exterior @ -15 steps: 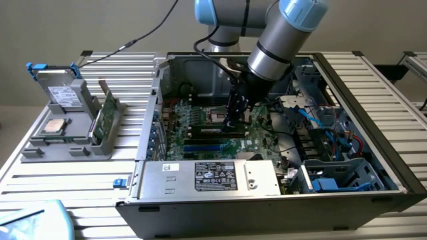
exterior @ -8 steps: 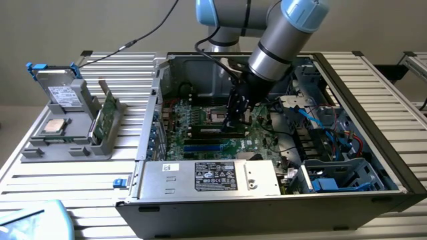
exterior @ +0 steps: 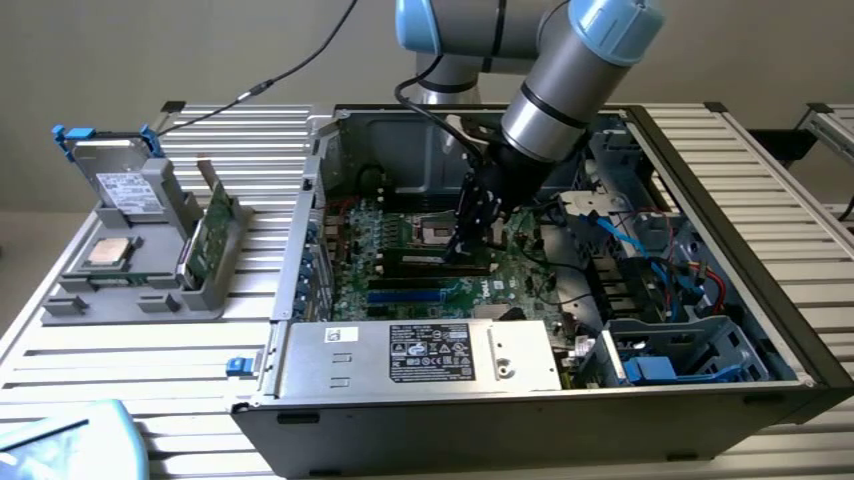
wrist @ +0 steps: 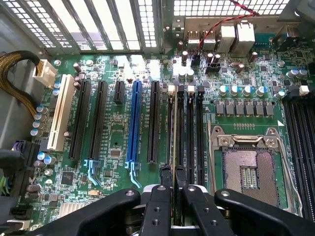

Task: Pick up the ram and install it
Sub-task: 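Insert the ram into the slot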

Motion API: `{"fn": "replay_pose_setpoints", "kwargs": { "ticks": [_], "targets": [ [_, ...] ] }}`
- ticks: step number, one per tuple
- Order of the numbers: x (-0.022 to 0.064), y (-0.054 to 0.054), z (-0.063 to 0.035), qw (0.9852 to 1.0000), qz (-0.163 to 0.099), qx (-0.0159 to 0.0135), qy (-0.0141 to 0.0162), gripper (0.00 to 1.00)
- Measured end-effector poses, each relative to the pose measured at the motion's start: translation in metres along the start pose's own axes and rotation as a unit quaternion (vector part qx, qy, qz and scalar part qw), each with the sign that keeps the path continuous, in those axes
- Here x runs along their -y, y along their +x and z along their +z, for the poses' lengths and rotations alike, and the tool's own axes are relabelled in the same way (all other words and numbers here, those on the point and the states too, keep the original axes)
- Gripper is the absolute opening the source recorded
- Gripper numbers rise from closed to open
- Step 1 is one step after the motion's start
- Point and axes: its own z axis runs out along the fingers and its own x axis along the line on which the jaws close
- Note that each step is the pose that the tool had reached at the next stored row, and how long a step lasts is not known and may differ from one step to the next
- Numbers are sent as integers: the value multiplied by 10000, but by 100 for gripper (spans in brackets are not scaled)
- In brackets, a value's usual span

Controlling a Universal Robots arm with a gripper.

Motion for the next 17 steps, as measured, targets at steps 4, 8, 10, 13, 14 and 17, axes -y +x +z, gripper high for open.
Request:
{"fn": "replay_pose_setpoints", "kwargs": {
  "ticks": [4, 8, 10, 13, 14, 17],
  "targets": [
    [0, -1, 1, 10000, -43, -24, 2, 14],
    [-2, 0, 1, 9999, -120, -74, 3, 14],
    [-2, 1, 1, 9999, -124, -77, 3, 14],
    [-2, 0, 3, 9999, -125, -77, 3, 14],
    [-1, -1, 4, 9999, -125, -76, 3, 14],
    [1, -4, 9, 9999, -125, -76, 3, 14]
  ]
}}
